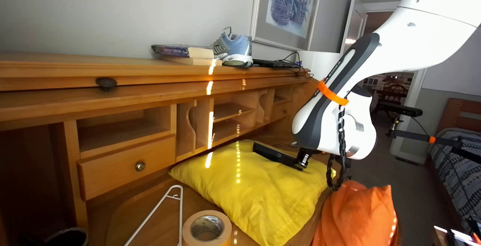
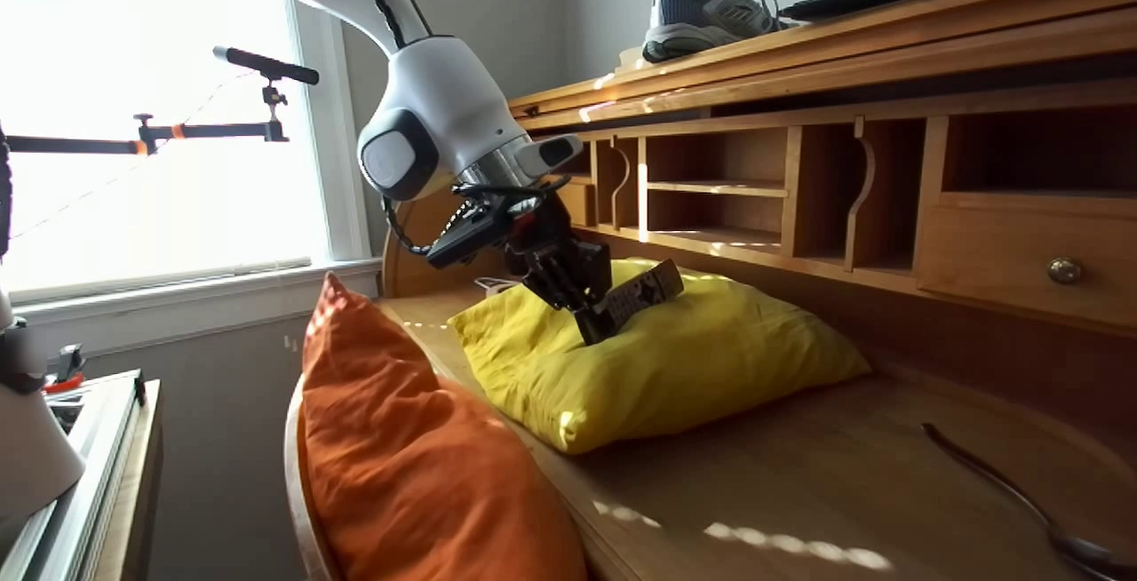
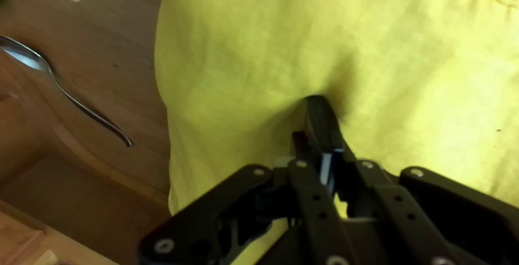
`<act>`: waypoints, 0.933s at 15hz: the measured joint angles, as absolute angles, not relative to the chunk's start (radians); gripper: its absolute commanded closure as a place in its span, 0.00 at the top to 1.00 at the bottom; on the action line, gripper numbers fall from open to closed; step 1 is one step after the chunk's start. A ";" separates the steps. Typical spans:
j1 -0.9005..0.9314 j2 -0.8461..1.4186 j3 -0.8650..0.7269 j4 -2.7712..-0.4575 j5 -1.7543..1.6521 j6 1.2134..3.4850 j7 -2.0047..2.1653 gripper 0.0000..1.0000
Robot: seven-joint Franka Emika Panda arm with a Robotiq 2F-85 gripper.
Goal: Take the remote controller off of the yellow pillow and put it into the shelf
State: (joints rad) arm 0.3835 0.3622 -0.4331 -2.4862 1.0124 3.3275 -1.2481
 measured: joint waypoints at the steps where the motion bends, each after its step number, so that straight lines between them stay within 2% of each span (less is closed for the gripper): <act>1: 0.400 0.360 -0.445 -2.486 1.013 3.328 -1.247 0.04; 14: 0.636 0.305 -0.608 -2.495 1.010 3.375 -1.299 0.04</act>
